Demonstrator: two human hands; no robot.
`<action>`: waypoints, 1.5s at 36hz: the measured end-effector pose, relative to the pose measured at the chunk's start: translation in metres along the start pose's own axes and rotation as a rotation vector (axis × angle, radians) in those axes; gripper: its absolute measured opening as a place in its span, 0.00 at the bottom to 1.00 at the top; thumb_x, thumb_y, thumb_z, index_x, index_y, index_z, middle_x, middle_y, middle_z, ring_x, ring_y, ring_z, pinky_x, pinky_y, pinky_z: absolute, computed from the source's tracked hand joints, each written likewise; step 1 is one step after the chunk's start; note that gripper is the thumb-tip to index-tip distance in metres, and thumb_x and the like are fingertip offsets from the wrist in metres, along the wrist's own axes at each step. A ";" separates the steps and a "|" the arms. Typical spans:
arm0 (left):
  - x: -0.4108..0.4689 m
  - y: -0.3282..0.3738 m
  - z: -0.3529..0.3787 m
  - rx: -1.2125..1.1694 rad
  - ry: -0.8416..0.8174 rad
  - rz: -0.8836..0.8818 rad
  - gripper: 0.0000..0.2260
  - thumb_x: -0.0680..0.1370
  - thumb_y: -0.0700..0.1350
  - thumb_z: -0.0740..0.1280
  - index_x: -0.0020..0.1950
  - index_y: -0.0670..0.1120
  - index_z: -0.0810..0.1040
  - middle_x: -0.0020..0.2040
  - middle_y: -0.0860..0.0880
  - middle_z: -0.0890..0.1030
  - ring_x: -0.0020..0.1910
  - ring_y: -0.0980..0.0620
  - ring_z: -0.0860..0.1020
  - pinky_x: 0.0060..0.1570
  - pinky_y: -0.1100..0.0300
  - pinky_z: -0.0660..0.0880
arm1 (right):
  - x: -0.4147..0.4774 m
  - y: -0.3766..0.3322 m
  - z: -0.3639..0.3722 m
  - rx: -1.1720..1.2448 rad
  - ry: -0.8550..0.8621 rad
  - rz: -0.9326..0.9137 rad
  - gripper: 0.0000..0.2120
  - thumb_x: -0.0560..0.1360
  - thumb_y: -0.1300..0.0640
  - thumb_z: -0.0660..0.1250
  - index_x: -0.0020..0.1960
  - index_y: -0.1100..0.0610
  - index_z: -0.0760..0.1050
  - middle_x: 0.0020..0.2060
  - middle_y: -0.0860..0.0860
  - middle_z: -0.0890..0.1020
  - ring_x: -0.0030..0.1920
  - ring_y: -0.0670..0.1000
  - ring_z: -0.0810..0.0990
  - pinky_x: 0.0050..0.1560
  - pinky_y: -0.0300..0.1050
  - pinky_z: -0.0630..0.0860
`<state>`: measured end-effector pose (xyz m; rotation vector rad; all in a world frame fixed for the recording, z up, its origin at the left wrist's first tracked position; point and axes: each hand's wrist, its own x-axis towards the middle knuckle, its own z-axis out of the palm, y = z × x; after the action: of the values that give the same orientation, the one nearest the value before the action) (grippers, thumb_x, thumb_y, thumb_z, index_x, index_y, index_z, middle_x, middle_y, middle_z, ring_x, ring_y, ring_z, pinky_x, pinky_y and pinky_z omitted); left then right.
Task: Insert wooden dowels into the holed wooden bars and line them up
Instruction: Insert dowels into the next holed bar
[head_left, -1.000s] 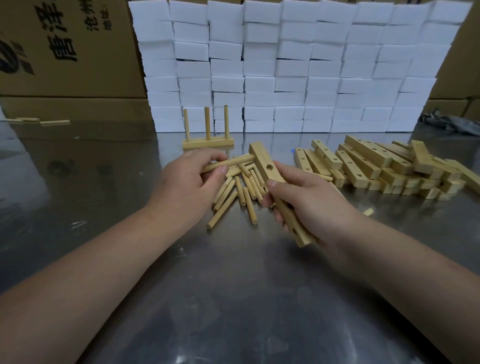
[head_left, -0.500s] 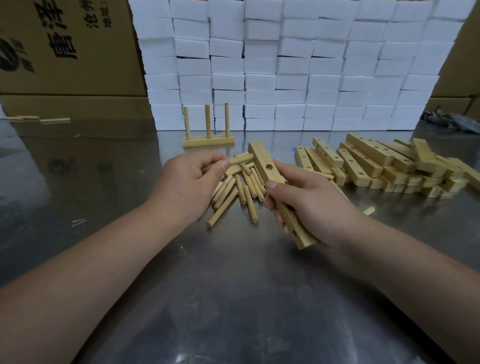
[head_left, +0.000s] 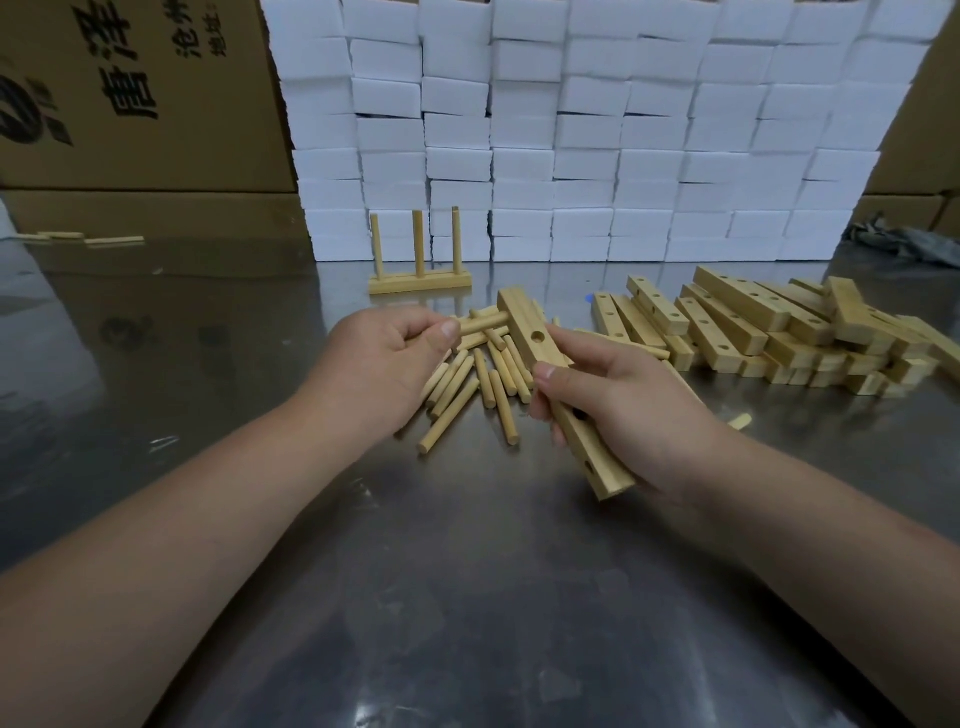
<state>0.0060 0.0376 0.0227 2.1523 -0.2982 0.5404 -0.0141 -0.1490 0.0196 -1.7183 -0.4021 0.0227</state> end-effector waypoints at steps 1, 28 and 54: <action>0.000 0.000 0.001 -0.016 0.016 0.002 0.08 0.78 0.49 0.62 0.45 0.56 0.80 0.35 0.61 0.77 0.35 0.69 0.73 0.33 0.71 0.65 | 0.000 -0.001 0.001 0.011 0.010 -0.002 0.12 0.77 0.57 0.63 0.50 0.38 0.74 0.31 0.47 0.80 0.29 0.45 0.75 0.30 0.35 0.73; 0.002 -0.005 0.011 0.799 -0.312 -0.091 0.11 0.73 0.60 0.65 0.39 0.53 0.78 0.35 0.54 0.77 0.36 0.58 0.73 0.30 0.62 0.69 | 0.013 -0.001 -0.007 0.322 0.420 0.143 0.15 0.81 0.56 0.53 0.66 0.56 0.68 0.26 0.49 0.81 0.22 0.43 0.74 0.23 0.35 0.71; -0.014 0.015 0.007 0.224 -0.014 0.322 0.09 0.77 0.45 0.63 0.54 0.48 0.80 0.39 0.57 0.75 0.42 0.59 0.73 0.39 0.62 0.69 | 0.008 -0.003 -0.001 0.163 0.395 0.074 0.16 0.81 0.54 0.55 0.67 0.52 0.70 0.29 0.48 0.80 0.24 0.43 0.73 0.25 0.35 0.71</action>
<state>-0.0103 0.0232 0.0226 2.3392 -0.6243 0.7712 -0.0072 -0.1470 0.0242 -1.5304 -0.0419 -0.2217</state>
